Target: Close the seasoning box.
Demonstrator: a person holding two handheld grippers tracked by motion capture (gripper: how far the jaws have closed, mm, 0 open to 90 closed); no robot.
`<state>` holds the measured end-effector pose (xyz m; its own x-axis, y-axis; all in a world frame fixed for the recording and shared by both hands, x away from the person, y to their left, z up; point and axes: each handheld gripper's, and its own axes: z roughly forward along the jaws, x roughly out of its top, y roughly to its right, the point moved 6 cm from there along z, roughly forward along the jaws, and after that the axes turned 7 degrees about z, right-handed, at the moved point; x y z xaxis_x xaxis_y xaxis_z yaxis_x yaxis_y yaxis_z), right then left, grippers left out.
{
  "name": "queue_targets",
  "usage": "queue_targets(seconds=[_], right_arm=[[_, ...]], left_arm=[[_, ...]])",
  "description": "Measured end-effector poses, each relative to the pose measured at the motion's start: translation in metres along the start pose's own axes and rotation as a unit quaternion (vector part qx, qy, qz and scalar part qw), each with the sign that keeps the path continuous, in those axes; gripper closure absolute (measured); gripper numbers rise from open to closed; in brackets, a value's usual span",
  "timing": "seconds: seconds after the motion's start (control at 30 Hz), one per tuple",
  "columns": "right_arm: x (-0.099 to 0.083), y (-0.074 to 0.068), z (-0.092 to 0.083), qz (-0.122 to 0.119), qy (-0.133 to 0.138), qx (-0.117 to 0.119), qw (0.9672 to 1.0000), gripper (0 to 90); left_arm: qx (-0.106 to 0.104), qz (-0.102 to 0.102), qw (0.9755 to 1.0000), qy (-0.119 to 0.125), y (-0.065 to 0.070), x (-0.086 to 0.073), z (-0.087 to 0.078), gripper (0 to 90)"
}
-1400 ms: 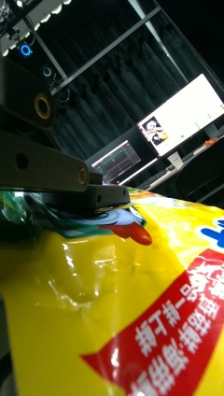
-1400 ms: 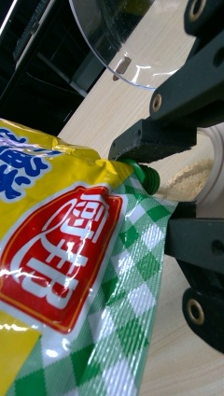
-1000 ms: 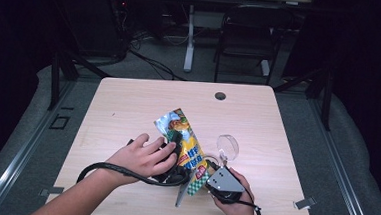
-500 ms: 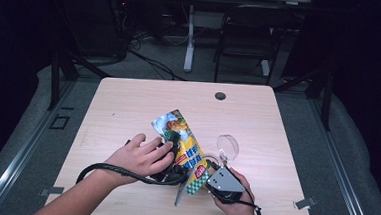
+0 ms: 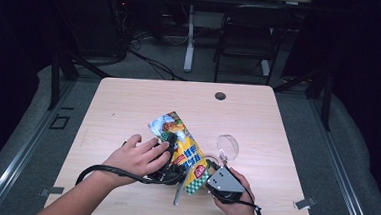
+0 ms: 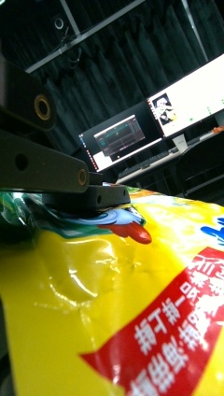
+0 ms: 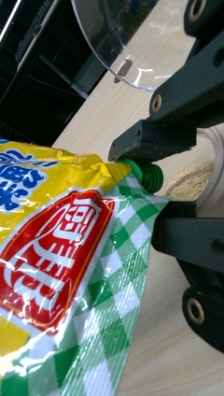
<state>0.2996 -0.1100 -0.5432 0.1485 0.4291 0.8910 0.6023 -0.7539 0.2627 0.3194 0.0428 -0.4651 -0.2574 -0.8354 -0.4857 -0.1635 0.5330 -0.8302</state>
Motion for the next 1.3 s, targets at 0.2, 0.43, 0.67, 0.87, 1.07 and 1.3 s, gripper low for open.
queue_targets(seconds=[0.2,0.43,0.67,0.87,1.07,1.3], right_arm=[[0.000,0.000,0.000,0.001,0.002,0.000,1.0000,70.7],[0.001,0.000,-0.001,0.000,0.003,0.000,1.0000,70.7],[0.001,0.000,-0.001,-0.003,0.003,0.000,1.0000,70.7],[0.001,0.000,-0.001,-0.004,0.004,0.000,1.0000,70.7],[0.002,0.000,-0.001,-0.005,0.006,-0.001,1.0000,70.8],[0.001,-0.001,-0.001,-0.008,0.006,-0.002,1.0000,70.7]], left_arm=[[-0.006,-0.015,0.9999,0.002,0.004,-0.001,0.001,83.2],[-0.013,-0.027,0.9995,0.007,0.008,-0.002,0.001,83.6],[-0.021,-0.042,0.9988,0.008,0.013,-0.003,0.001,84.0],[-0.023,-0.052,0.9983,0.013,0.016,-0.004,0.002,84.1],[-0.036,-0.072,0.9966,0.014,0.021,-0.005,0.004,84.2],[-0.041,-0.088,0.9950,0.020,0.025,-0.005,0.005,84.6]])
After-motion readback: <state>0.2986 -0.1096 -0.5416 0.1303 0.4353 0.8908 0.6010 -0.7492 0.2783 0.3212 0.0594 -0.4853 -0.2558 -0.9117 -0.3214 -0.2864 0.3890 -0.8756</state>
